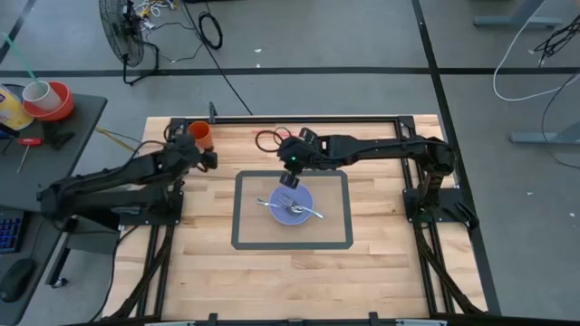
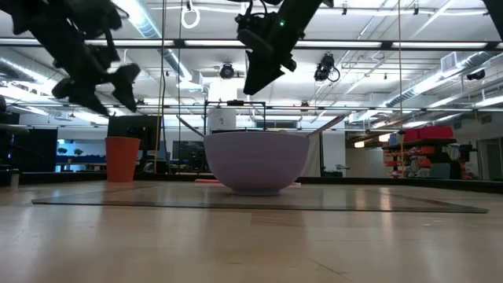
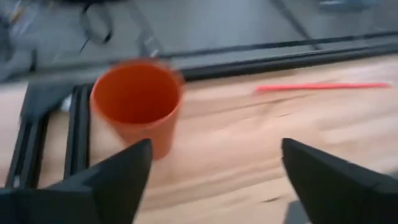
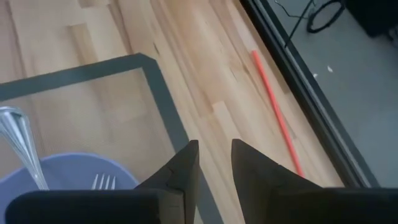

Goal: Pick & Place Utensil
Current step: Put the orange cup on the brown mat to the top right of the violet bowl

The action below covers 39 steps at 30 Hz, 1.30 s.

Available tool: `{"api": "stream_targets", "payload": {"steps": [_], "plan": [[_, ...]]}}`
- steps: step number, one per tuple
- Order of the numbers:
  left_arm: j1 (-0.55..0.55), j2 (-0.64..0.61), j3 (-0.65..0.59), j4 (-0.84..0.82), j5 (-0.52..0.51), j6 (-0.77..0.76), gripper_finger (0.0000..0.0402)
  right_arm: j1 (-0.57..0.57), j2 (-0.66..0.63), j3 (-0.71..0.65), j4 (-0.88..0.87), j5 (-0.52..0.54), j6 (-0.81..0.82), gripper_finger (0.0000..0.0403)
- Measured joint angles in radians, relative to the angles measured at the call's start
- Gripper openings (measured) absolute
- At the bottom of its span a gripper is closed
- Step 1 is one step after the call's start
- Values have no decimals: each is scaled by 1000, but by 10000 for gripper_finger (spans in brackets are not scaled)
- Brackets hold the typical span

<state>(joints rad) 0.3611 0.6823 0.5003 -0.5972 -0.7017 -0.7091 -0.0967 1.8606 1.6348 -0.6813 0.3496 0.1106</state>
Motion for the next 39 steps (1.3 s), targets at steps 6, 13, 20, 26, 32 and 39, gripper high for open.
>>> {"api": "stream_targets", "payload": {"steps": [6,13,20,26,32,39], "plan": [[116,149,-34,61,22,-129,383,7,0,0,0,-6,-49,98],[192,302,-37,107,4,-182,384,7,0,0,-1,-28,-85,98],[225,437,-37,211,-31,-214,394,7,0,0,-3,-29,-104,98],[244,574,-37,320,-65,-229,394,7,0,0,-1,-29,-116,98],[286,688,-37,402,-144,-290,394,7,0,0,0,-52,-122,98],[332,764,-37,562,-196,-256,394,7,0,0,0,-81,-129,98]]}}
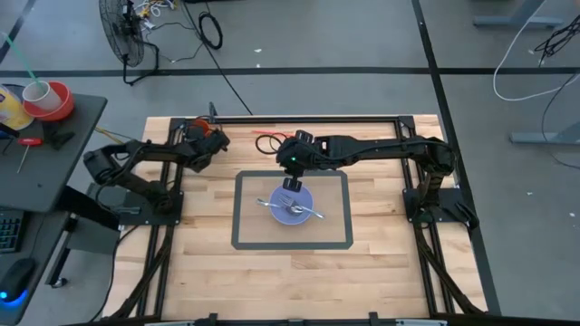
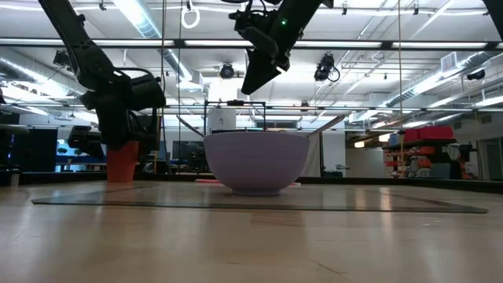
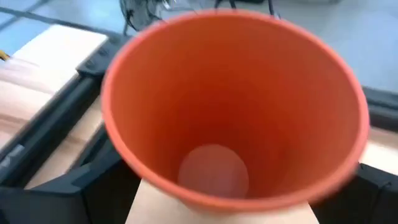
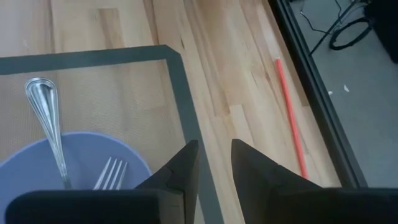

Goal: Pick & Place Utensil
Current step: Put the orange cup on the brown mat to the top right of the violet bowl

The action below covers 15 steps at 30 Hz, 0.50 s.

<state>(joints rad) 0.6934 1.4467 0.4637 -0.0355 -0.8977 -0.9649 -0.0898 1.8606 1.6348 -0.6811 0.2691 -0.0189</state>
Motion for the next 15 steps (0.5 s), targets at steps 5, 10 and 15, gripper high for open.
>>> {"api": "stream_targets", "payload": {"steps": [5,10,15], "plan": [[2,23,0,65,-54,18,394,0,0,0,4,0,-8,98],[1,59,0,112,-68,35,371,0,0,0,26,1,-27,98],[-10,68,0,142,-74,99,327,8,0,-4,38,3,-70,98]]}}
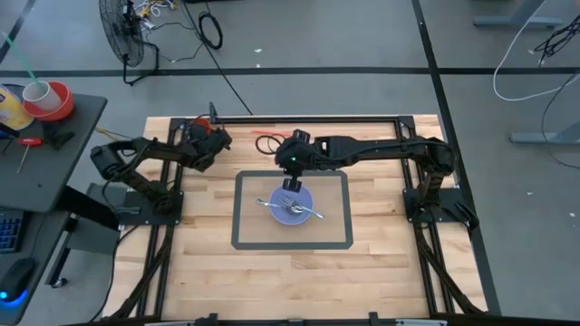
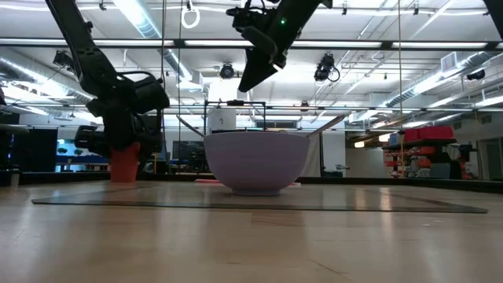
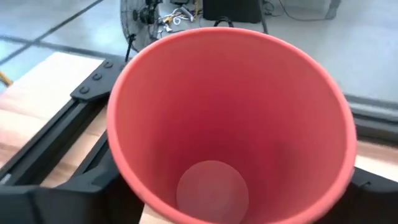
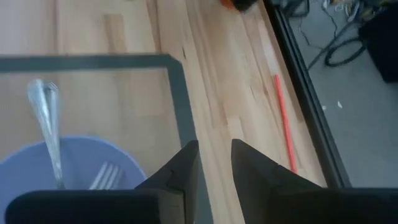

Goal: Pick & Place Utensil
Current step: Put the orange cup on the brown mat to the top right of the violet bowl

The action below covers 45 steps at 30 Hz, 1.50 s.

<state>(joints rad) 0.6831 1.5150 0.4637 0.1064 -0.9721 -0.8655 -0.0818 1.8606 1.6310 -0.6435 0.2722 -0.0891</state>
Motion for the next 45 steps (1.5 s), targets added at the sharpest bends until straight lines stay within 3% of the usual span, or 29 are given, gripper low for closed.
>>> {"api": "stream_targets", "payload": {"steps": [5,10,14,20,26,32,39,45], "plan": [[-19,-69,0,7,37,99,315,26,-9,-101,99,-3,-1,98],[-59,-192,0,28,161,252,321,61,-74,-220,140,8,32,98],[-109,-268,2,137,321,434,322,103,-185,-331,191,84,66,98],[-213,-255,119,184,478,568,322,147,-395,-554,328,113,139,98],[-325,-143,297,183,577,705,322,189,-593,-747,353,181,197,98],[-408,60,504,162,596,731,323,242,-786,-845,354,235,216,98],[-479,308,768,138,664,745,323,299,-946,-876,275,321,221,98],[-516,466,913,128,733,753,323,317,-1068,-875,162,378,248,98]]}}
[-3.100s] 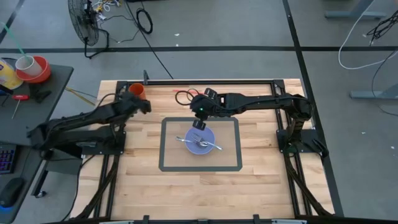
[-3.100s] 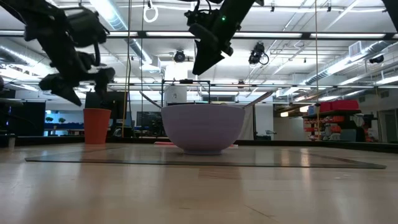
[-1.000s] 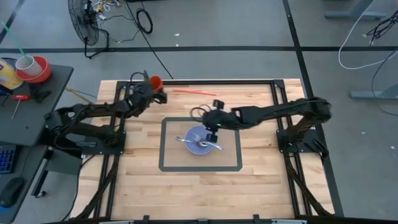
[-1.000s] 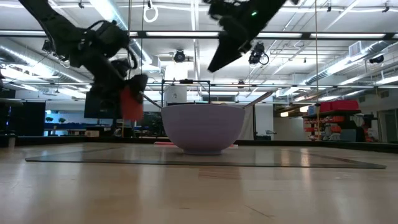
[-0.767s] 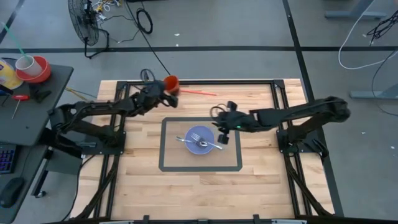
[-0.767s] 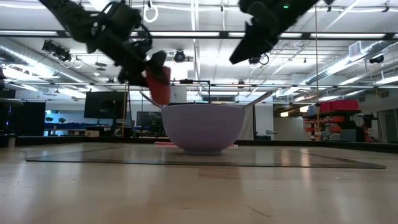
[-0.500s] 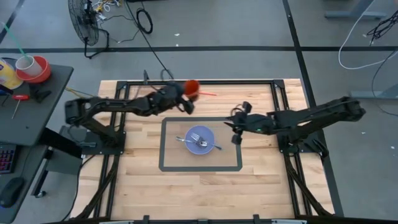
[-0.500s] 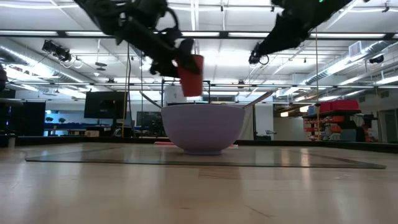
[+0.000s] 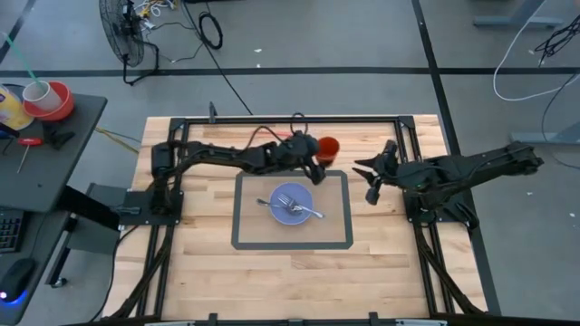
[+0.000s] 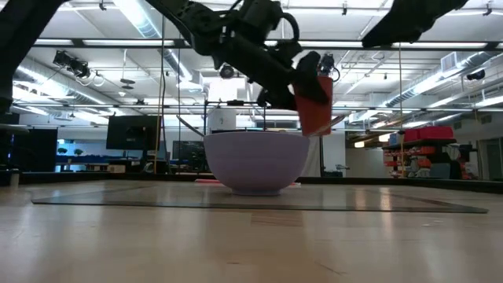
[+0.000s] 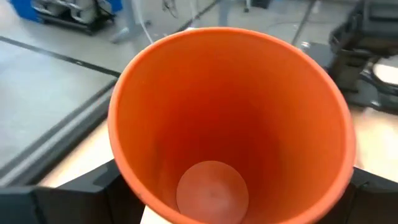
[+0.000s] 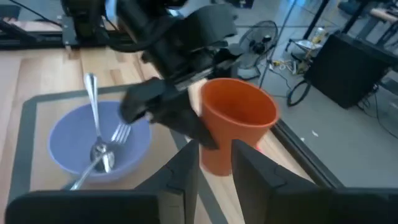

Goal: Pick & Place Utensil
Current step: Put the orange cup on the brown mat to the top right of the violet bowl

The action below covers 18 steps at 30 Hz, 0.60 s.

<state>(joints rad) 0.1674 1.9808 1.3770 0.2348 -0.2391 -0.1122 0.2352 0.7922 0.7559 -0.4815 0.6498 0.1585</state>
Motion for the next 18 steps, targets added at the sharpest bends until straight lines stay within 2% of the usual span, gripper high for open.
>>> {"api": "stream_targets", "payload": {"steps": [9,18], "plan": [[-31,165,135,6,84,0,323,0,-114,0,-46,61,14,98],[-41,253,193,0,105,-7,323,0,-109,0,-41,76,17,98]]}}
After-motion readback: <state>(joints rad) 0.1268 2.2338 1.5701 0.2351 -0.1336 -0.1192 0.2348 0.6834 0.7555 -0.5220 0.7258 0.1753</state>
